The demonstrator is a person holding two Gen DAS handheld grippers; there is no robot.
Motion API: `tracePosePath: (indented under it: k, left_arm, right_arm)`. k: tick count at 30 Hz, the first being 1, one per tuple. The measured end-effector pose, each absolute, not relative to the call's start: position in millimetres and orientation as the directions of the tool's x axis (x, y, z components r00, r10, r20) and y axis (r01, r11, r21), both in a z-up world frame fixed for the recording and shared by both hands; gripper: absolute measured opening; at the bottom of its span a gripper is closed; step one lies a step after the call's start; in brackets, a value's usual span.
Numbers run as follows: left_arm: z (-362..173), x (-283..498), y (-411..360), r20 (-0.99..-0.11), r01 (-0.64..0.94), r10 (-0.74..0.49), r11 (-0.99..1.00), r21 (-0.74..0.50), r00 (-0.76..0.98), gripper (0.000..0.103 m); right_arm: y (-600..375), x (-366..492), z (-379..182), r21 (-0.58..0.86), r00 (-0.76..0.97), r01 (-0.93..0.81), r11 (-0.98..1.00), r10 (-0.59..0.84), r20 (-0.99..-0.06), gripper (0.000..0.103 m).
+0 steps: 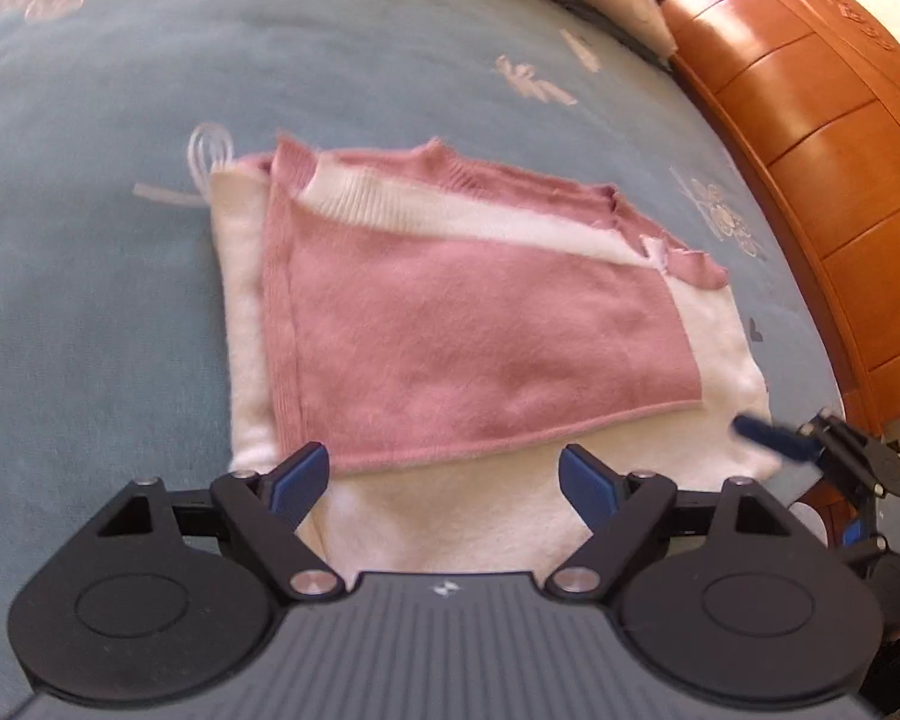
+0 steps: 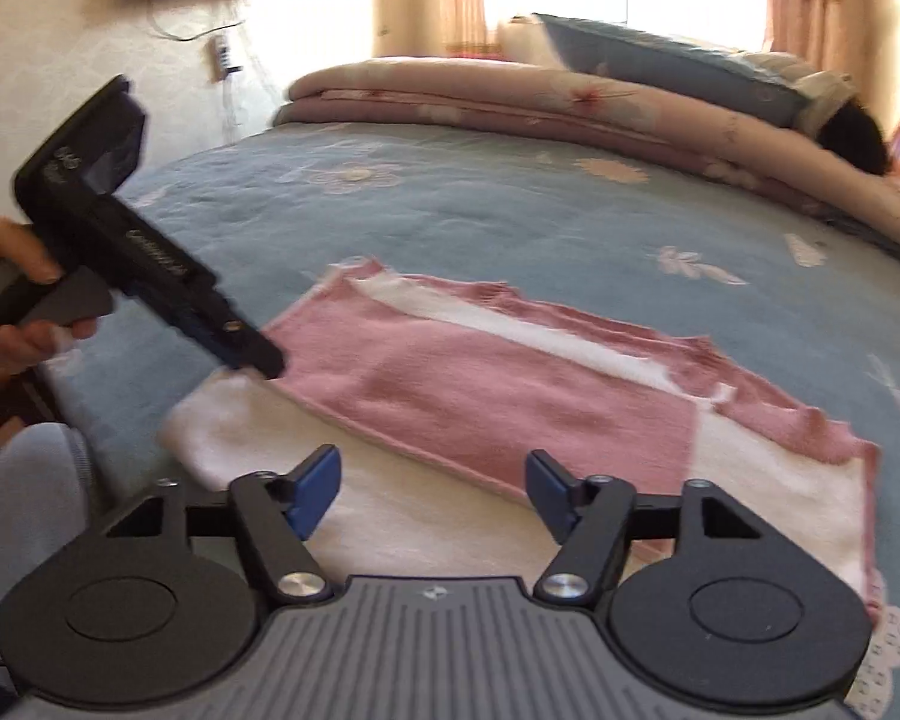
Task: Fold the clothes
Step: 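Bring both open grippers to the white edge of the bundle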
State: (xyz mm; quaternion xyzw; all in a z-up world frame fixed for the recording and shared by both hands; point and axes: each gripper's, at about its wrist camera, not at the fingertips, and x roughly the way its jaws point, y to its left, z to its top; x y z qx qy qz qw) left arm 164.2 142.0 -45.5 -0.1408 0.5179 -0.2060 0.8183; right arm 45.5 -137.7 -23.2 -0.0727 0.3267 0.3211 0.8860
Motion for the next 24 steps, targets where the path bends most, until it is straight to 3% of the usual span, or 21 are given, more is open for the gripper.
tracePosePath:
  k: [2, 4, 5, 11, 16, 21, 24]
  left_arm:
    - [-34.5, 169.4, 148.1, -0.777, 0.191, -0.476, 0.879, -0.437, 0.412, 0.084]
    - [-25.7, 175.5, 156.1, -0.764, 0.178, -0.469, 0.881, -0.439, 0.443, 0.084]
    - [-26.2, 178.4, 159.2, -0.763, 0.165, -0.465, 0.882, -0.441, 0.449, 0.084]
    - [-32.8, 193.0, 176.8, -0.764, 0.098, -0.442, 0.886, -0.453, 0.470, 0.084]
    - [-46.6, 190.9, 181.4, -0.781, 0.105, -0.430, 0.895, -0.433, 0.453, 0.084]
    - [-39.0, 175.4, 172.6, -0.788, 0.216, -0.373, 0.928, -0.305, 0.490, 0.084]
    - [-30.3, 157.9, 163.6, -0.790, 0.326, -0.343, 0.926, -0.191, 0.509, 0.085]
  right_arm:
    - [-116.4, 47.7, -20.0, 0.124, 0.501, -0.688, 0.715, 0.592, -0.631, 0.039]
    - [-88.6, 49.1, -20.6, 0.128, 0.431, -0.750, 0.649, 0.626, -0.649, 0.023]
    - [-71.5, 48.1, -22.6, 0.105, 0.407, -0.781, 0.615, 0.630, -0.662, 0.020]
    - [12.1, 49.2, -55.1, -0.011, 0.347, -0.864, 0.504, 0.578, -0.738, 0.020]
    - [20.9, 41.5, -64.3, -0.051, 0.358, -0.868, 0.495, 0.549, -0.756, 0.019]
    - [4.7, 26.6, -51.8, -0.145, 0.419, -0.860, 0.489, 0.515, -0.747, 0.025]
    - [-3.8, 23.5, -48.9, -0.183, 0.442, -0.852, 0.491, 0.484, -0.755, 0.037]
